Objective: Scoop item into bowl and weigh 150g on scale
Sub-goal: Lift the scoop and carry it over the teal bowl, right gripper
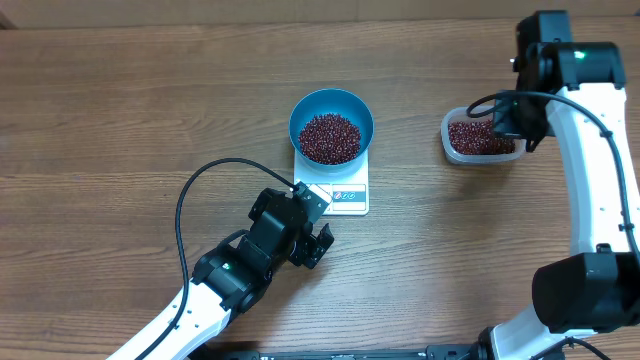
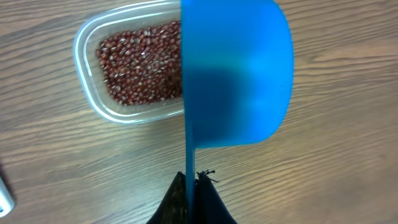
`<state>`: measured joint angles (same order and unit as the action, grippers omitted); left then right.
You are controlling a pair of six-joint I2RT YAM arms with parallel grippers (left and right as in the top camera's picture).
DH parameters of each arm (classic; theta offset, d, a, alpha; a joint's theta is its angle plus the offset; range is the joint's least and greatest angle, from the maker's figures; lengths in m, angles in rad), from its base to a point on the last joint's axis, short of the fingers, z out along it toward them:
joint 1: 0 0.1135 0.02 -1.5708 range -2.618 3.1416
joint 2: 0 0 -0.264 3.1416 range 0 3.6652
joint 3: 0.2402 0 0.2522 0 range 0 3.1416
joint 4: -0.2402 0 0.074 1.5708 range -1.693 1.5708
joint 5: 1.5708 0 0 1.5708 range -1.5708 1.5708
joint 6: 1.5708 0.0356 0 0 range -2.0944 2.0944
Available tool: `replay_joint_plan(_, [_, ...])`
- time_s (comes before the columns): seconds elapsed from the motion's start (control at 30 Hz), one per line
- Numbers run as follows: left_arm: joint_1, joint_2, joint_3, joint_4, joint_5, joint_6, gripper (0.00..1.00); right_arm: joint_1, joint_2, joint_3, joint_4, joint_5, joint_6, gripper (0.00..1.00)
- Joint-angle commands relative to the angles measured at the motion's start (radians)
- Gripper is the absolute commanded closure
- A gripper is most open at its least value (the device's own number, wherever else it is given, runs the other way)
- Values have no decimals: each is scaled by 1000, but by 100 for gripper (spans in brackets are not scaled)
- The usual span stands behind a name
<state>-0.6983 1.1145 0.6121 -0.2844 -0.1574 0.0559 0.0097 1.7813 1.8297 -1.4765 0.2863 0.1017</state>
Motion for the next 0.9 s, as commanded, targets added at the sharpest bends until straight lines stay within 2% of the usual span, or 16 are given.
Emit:
replay_joint_plan(0.0, [4, -10, -7, 1, 0, 11, 1, 46, -8, 29, 4, 159, 87, 96])
replay_joint_plan(0.17, [5, -10, -7, 1, 1, 11, 0, 95, -8, 29, 5, 219, 112, 96])
replay_joint_plan(0.37, [4, -10, -7, 1, 1, 11, 0, 101, -8, 29, 18, 151, 111, 96])
replay_joint_plan(0.43, [5, -10, -7, 1, 1, 11, 0, 101, -8, 30, 46, 13, 95, 96])
replay_joint_plan(0.5, [4, -10, -7, 1, 1, 11, 0, 101, -8, 30, 98, -274, 13, 96])
replay_joint_plan(0.53, [4, -10, -7, 1, 0, 12, 0, 101, -10, 30, 146, -482, -42, 96])
replay_joint_plan(0.6, [5, -10, -7, 1, 1, 11, 1, 103, -14, 30, 203, -677, -89, 96])
replay_joint_plan(0.7, [4, -10, -7, 1, 1, 11, 1, 110, -16, 30, 274, -866, -130, 96])
replay_joint_plan(0.87, [4, -10, -7, 1, 0, 11, 0, 159, -16, 30, 327, -917, -146, 96])
